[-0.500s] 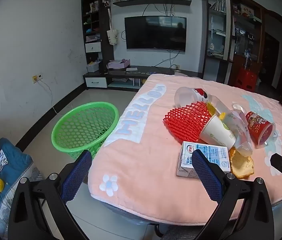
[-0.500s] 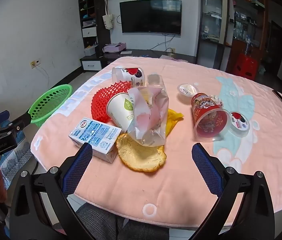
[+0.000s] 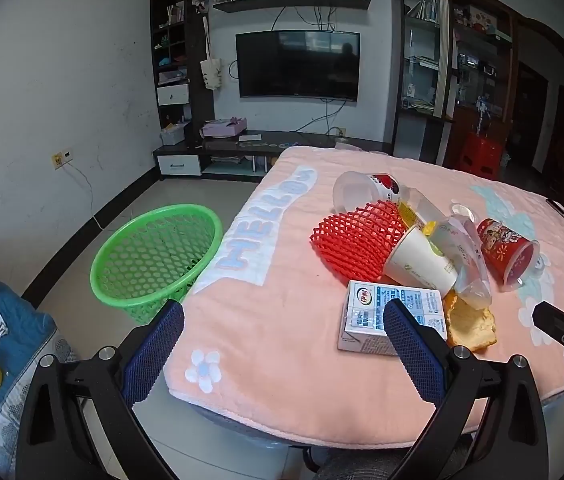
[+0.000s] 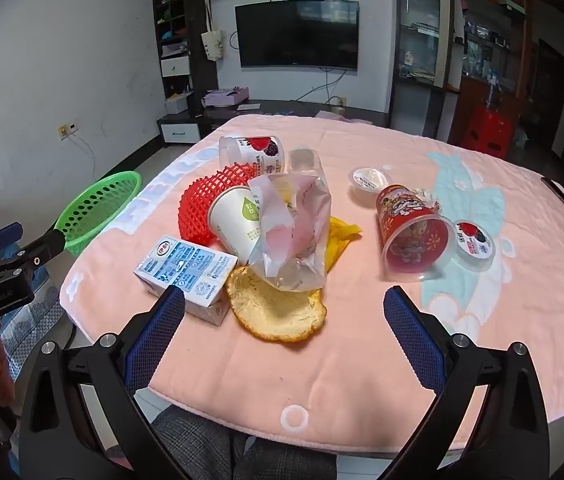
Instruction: Collect trash
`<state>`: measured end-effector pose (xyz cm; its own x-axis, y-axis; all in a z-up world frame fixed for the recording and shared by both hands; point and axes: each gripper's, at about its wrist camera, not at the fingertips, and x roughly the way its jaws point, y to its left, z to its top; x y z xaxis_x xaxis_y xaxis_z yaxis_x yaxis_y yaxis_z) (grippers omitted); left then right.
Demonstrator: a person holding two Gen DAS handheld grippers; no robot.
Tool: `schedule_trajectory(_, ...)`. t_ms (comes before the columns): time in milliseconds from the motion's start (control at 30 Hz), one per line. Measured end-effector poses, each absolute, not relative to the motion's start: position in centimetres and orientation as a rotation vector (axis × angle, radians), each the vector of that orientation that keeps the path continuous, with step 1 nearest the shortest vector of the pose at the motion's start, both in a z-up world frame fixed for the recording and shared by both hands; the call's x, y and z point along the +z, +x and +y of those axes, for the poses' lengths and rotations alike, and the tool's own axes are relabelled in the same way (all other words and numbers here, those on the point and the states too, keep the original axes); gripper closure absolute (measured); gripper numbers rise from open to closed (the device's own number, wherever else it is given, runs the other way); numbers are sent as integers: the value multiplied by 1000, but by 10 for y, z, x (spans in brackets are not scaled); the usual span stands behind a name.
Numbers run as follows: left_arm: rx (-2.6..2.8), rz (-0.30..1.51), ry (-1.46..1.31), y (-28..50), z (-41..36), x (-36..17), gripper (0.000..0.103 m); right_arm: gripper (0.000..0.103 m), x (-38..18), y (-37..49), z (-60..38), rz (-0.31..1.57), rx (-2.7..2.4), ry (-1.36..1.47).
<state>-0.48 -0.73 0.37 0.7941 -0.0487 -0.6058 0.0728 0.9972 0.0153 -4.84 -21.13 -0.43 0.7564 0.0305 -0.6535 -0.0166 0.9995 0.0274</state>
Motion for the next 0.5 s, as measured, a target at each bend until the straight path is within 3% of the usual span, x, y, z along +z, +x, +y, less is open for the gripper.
schedule_trajectory(500,-74,646,51,2,-11,1,6,4,-8,-44,-213,716,21,28)
